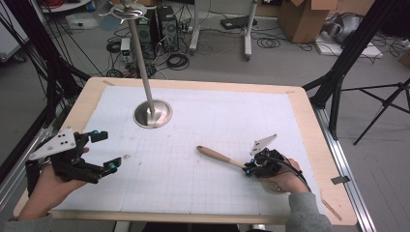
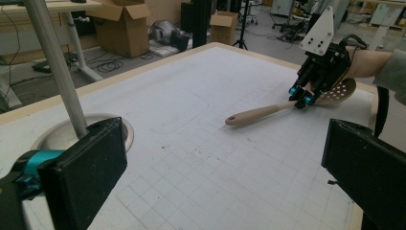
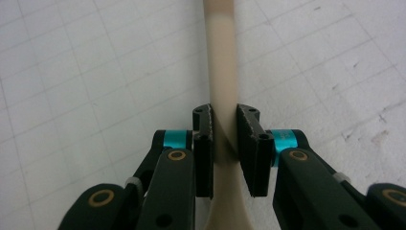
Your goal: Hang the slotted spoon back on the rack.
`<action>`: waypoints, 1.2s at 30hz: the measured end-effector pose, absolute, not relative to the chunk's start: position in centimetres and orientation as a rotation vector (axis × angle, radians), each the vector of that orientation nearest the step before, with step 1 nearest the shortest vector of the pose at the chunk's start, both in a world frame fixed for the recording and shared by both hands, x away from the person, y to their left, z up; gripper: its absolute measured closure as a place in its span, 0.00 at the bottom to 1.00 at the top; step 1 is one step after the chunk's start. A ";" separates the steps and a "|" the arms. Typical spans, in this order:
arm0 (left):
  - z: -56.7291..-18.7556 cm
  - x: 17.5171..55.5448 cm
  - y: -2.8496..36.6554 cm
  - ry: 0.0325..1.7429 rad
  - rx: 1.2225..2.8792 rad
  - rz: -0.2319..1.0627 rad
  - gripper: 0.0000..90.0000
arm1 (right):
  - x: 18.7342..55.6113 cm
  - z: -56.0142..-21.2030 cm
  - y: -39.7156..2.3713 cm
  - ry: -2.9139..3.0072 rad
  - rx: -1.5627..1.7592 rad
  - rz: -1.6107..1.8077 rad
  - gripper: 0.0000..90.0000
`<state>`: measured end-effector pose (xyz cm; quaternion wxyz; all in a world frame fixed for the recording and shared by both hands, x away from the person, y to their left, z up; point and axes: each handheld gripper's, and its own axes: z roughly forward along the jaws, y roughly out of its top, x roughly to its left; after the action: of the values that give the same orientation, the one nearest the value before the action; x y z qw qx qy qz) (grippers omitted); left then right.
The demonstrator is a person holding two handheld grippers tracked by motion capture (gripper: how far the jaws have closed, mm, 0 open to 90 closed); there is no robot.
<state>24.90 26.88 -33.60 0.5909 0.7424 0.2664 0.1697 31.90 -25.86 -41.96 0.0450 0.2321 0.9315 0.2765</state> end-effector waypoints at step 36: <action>-33.8 25.0 26.7 0.624 1.738 0.392 0.02 | 31.9 -39.7 -27.0 2.640 0.818 1.189 0.86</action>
<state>24.97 26.74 -33.79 0.5869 0.7455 0.2675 0.1680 31.89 -27.04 -39.73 0.0663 0.2713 0.8754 0.3944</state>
